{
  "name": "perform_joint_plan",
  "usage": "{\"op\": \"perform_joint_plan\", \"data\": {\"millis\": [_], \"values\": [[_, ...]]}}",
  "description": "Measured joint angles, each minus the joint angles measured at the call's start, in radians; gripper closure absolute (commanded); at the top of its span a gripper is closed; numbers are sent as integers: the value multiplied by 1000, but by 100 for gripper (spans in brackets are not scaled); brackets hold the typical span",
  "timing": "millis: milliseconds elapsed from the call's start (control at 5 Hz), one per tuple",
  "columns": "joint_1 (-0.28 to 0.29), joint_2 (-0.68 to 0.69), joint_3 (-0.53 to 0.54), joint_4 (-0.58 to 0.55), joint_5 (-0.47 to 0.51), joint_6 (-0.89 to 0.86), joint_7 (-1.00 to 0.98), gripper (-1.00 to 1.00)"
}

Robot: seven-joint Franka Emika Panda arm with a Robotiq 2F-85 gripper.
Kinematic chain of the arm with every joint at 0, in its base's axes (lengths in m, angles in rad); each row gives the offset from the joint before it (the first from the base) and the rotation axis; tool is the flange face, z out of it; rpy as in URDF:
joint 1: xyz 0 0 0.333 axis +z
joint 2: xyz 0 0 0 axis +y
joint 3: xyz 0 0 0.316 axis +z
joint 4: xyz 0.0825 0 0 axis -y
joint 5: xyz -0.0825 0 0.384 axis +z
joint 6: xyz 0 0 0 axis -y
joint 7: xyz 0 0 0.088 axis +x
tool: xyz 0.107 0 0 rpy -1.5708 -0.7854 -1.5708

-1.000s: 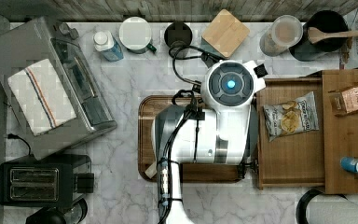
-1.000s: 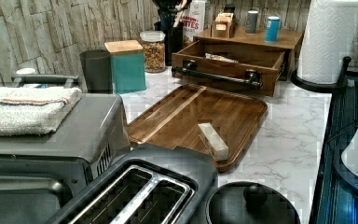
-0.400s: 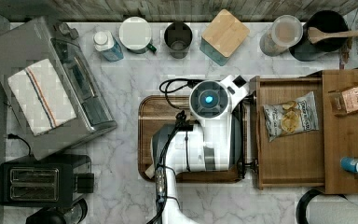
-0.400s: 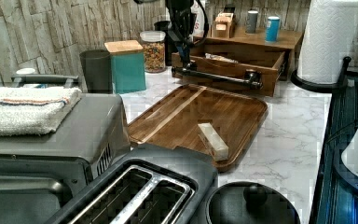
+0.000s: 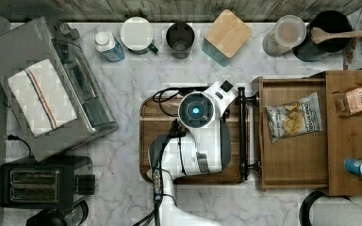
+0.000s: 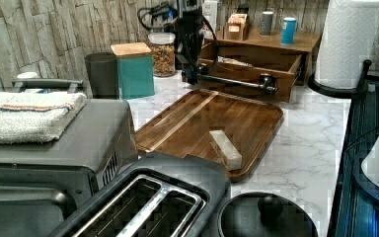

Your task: Close the drawer.

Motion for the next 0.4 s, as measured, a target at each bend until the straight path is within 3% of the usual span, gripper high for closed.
{"op": "perform_joint_plan", "data": {"millis": [400], "values": [[0, 90, -18, -31, -16, 76, 2, 100]]}}
